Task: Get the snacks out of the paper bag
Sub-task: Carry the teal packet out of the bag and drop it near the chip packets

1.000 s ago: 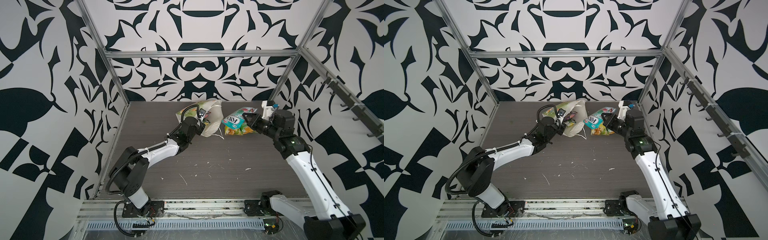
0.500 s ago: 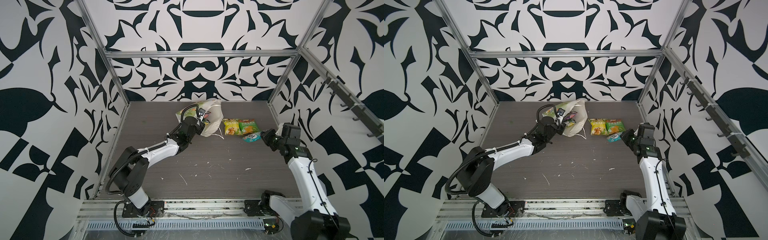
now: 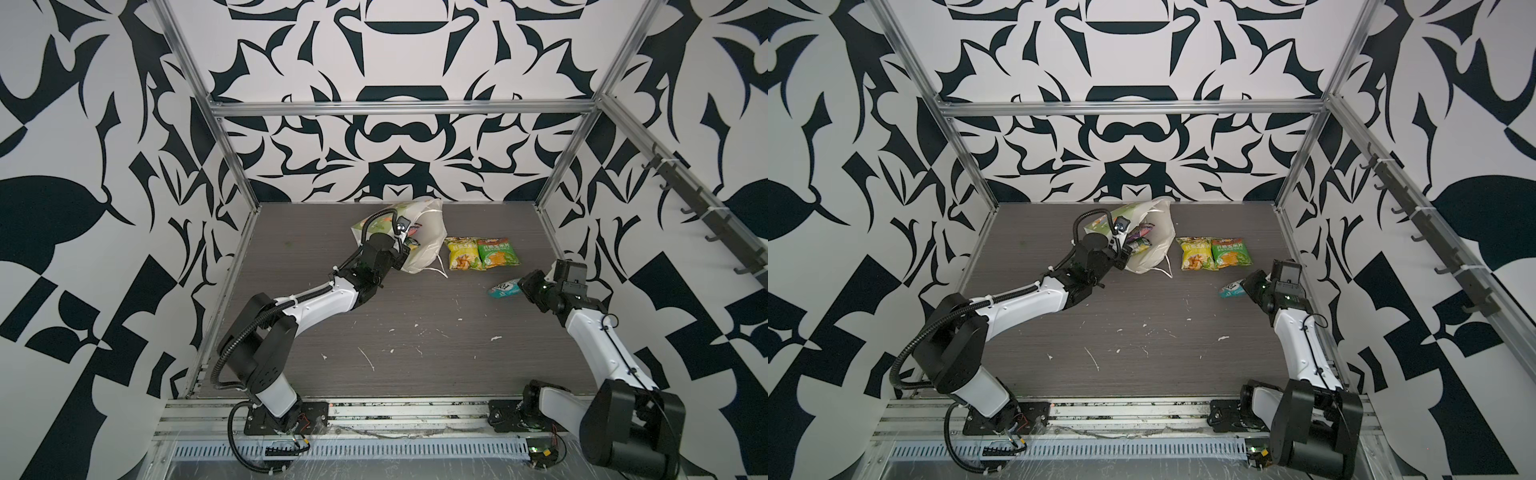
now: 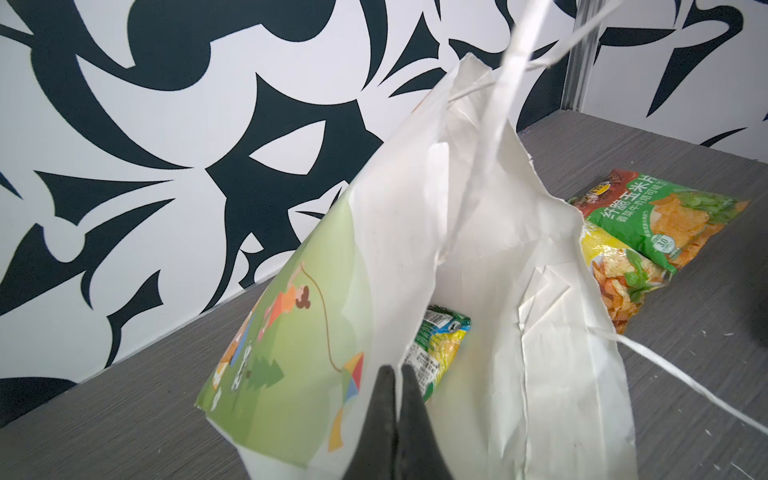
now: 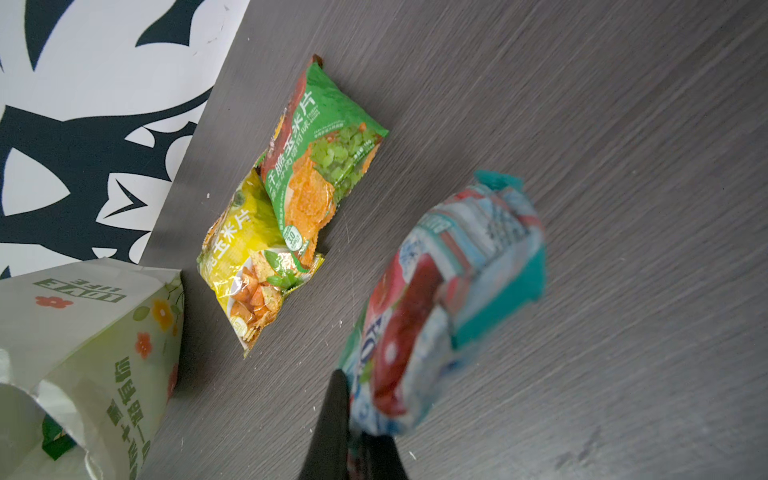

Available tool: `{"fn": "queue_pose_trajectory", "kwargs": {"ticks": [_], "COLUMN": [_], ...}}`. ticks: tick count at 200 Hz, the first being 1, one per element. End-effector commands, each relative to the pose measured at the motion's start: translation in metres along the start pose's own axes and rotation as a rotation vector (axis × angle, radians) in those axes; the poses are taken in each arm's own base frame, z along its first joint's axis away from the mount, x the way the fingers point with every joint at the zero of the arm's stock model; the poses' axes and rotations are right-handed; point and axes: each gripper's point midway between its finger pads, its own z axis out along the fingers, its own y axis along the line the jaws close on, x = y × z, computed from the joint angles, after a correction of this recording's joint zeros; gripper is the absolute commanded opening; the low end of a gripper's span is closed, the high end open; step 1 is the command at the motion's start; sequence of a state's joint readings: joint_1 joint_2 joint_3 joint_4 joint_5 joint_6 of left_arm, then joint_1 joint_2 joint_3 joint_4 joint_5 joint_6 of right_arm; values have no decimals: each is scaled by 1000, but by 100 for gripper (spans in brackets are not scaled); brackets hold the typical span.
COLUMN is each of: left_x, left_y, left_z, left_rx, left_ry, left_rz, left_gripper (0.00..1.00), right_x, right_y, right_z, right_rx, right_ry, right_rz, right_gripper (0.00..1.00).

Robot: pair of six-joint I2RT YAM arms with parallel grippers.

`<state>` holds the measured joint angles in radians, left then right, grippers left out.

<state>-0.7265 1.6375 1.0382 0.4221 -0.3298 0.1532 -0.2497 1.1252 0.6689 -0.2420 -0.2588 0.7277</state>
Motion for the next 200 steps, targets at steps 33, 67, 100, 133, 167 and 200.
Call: {"fn": "queue_pose_trajectory", "kwargs": {"ticks": [33, 67, 100, 133, 167, 200], "left_x": [-7, -6, -7, -8, -9, -11], "left_y": [7, 6, 5, 5, 2, 1], "left_z": [-7, -6, -5, -5, -3, 0], "left_rx": [-14, -8, -3, -4, 9, 14], "left_ry": [-10, -8, -7, -9, -11, -12], "left_rz": [-18, -20, -21, -26, -33, -30], "left_gripper": [0, 0, 0, 0, 0, 0], "right_x": [-30, -31, -27, -19, -10, -2], "right_y": [19, 8, -1, -13, -21, -27], "right_z": [9, 20, 27, 35, 44, 47], "right_rx": [-84, -47, -25, 8, 21, 38], "right_ry": [-107, -111, -109, -88, -52, -28], "right_rz": [40, 54, 73, 89, 100, 127], "right_gripper": [0, 0, 0, 0, 0, 0]}}
